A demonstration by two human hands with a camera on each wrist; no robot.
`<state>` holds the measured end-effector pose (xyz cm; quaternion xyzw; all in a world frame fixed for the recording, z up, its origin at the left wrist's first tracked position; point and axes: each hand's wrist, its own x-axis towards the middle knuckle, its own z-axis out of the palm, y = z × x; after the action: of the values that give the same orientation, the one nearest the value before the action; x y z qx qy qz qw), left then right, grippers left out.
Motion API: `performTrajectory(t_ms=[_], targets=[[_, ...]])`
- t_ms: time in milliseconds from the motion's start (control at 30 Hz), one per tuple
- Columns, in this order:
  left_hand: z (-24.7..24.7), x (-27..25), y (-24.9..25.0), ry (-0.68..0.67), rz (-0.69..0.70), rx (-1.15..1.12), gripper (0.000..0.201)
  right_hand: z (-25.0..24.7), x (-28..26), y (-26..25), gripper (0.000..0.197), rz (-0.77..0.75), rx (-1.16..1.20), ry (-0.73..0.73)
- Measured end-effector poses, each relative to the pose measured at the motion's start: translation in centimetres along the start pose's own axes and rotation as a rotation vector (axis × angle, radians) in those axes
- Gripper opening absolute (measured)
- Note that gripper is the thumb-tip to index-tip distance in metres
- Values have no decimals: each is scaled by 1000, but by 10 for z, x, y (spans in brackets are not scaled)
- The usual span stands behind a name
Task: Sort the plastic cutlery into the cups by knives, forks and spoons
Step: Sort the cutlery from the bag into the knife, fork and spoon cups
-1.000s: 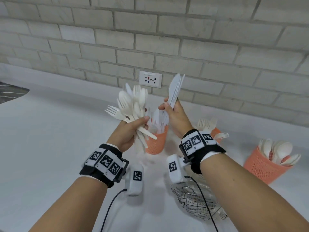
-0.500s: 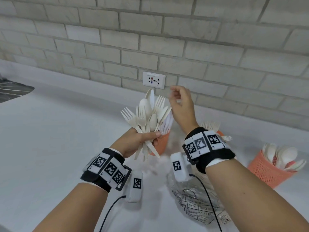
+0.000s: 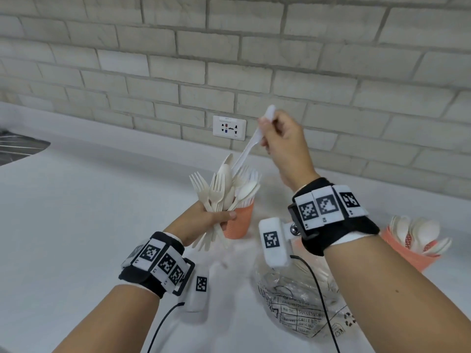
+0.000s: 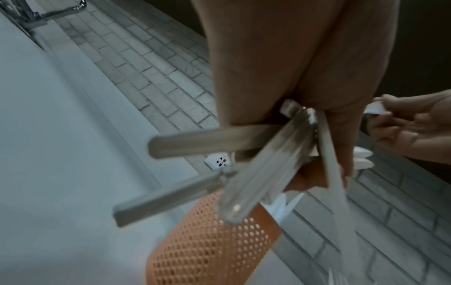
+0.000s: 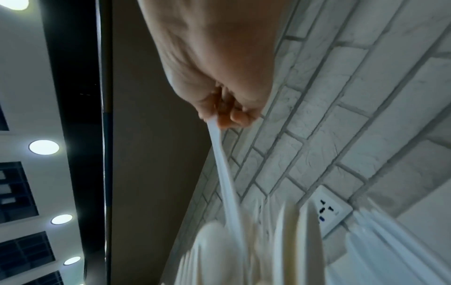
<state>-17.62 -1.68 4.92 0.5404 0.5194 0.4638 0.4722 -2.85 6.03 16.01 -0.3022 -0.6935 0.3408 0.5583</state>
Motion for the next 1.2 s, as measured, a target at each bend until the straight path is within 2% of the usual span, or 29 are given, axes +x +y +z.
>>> performTrajectory(t_ms=[67, 133, 200, 233, 333, 533, 600, 700, 767, 833, 900, 967, 1033, 1100, 1200], targets=[[-4, -2, -4, 27, -12, -22, 14, -9, 2, -2, 20, -89, 36, 147], [-8, -2, -7, 53, -20, -28, 11, -16, 0, 3, 21, -172, -22, 264], [-11, -2, -9, 92, -6, -33, 9, -16, -4, 15, 13, -224, -114, 282], [-11, -1, -9, 115, 1, -44, 10, -15, -6, 23, 8, -230, -166, 263], [-10, 1, -8, 135, 9, -77, 12, -7, -16, 52, 21, -198, -336, 166], [0, 0, 4, 37, 54, -255, 7, 6, -34, 95, 23, -12, -517, -140], [1, 1, 5, 11, 54, -293, 7, 7, -37, 98, 25, 0, -572, -227], [3, 2, 7, -25, 27, -312, 7, 5, -35, 88, 26, -49, -641, -226], [6, 3, 8, -40, 26, -311, 8, 1, -31, 71, 28, -90, -569, -145], [11, 3, 11, -57, 35, -300, 10, -1, -29, 48, 32, -31, -365, -109], [17, 3, 13, -86, 30, -315, 11, -4, -27, 33, 38, 95, -164, -191], [24, 1, 17, -125, 18, -338, 11, -8, -27, 27, 39, 198, -104, -311], [30, -1, 19, -143, 29, -307, 12, -13, -28, 25, 33, 276, -83, -343], [33, -2, 21, -150, 38, -283, 14, -18, -28, 18, 19, 301, -35, -294], [39, -5, 23, -161, 49, -237, 11, -29, -25, -2, 15, 247, 103, -161]])
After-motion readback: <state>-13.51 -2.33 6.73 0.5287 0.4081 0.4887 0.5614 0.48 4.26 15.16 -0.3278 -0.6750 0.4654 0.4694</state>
